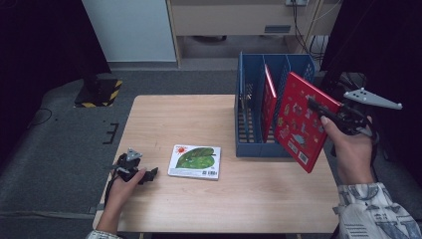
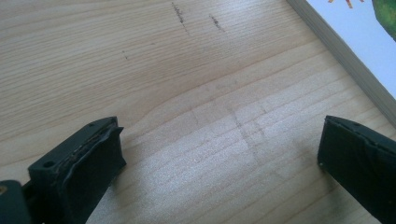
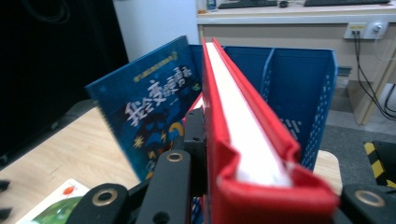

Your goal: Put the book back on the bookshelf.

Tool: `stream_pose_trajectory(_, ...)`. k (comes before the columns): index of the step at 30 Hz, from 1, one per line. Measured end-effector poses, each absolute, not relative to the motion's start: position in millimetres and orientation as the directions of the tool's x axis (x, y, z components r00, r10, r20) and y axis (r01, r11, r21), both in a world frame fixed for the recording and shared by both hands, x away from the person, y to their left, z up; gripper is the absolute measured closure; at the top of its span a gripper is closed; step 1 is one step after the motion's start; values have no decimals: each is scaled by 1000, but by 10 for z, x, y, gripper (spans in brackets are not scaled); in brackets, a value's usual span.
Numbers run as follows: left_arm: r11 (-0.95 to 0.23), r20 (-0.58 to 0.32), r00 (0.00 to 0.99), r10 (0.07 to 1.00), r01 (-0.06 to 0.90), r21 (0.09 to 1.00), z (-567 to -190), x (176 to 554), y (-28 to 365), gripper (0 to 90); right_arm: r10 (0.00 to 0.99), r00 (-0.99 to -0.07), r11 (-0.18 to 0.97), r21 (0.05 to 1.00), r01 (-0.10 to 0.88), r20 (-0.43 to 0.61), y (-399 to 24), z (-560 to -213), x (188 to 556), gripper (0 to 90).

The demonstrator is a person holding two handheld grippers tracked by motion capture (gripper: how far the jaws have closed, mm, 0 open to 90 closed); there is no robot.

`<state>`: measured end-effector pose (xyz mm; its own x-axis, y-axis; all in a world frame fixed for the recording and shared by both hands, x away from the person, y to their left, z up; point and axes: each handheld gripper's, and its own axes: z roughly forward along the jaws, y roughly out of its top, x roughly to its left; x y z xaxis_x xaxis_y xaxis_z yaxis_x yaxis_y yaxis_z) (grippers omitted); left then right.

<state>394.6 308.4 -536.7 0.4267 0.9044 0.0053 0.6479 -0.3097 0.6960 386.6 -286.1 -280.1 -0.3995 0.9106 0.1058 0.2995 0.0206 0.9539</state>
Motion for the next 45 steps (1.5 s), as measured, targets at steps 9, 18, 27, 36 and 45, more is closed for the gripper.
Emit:
stream_pose_trajectory(9,-309,5,427,904,648,696,-5367,3946,3083,0,928,-361,25,954,300,90,-2804,-2775,4119,791)
stream_pose_trajectory(18,-313,6,430,903,648,694,-5366,3945,3084,0,942,-328,34,950,311,74,-2694,-2839,4328,791)
stream_pose_trajectory(27,-313,6,430,903,648,695,-5366,3947,3083,0,951,-297,16,951,310,81,-2572,-2850,4534,791)
stream_pose_trajectory(36,-308,3,427,904,648,697,-5368,3958,3074,0,955,-285,6,953,304,85,-2474,-2820,4641,791)
stream_pose_trajectory(45,-305,1,427,904,647,699,-5369,3960,3070,0,963,-265,29,954,298,53,-2350,-2781,4766,791)
